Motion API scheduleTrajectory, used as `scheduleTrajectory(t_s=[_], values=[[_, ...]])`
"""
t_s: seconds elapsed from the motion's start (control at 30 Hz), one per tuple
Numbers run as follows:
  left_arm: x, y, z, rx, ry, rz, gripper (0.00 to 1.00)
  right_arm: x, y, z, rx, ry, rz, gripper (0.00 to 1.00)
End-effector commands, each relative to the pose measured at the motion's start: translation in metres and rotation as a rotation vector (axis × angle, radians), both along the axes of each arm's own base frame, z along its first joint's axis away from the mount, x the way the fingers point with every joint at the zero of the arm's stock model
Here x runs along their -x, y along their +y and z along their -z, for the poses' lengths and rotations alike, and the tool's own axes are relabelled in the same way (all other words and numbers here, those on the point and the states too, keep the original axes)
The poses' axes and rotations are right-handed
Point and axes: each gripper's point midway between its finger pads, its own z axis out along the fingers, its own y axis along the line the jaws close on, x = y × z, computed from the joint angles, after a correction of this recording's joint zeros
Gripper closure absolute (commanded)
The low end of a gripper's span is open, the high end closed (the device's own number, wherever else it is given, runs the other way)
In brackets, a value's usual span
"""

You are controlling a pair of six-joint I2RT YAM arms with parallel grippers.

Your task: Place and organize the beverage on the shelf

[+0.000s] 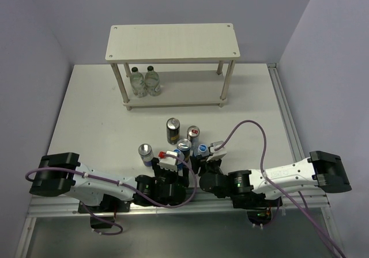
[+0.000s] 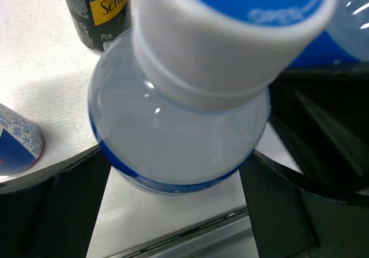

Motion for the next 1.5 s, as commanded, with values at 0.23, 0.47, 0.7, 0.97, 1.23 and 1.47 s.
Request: scheduleTrajectory(t_s=[0.23, 0.47, 0.7, 0.97, 1.23, 1.47], values=[[-0.011, -0.015, -0.005, 0.063, -0.046, -0.014, 0.14, -0.008, -0.013, -0.013, -0.060, -0.015, 0.102, 1.00], [-0.012, -0.022, 0.001, 0.058, -0.048, -0.022, 0.68, -0.011, -0.036, -0.100, -0.098, -0.066, 0.152, 1.00], [-0.012, -0.023, 0.008, 0.056, -0.035, -0.040, 1.00, -0.038, -0.054, -0.252, -0.134, -0.235, 0.194, 1.00], [-0.007, -0.024, 0.012, 0.054, -0.035, -0.035, 1.00, -0.100, -0.080, -0.394, -0.139, -0.444, 0.249, 1.00], [0.001, -0.030, 0.015, 0.040, -0.044, -0.019, 1.00, -0.177, -0.072, -0.482, -0.067, -0.548, 0.319, 1.00], [0.010, -0.033, 0.014, 0.036, -0.050, -0.006, 1.00, -0.247, -0.076, -0.514, -0.064, -0.579, 0.383, 1.00]])
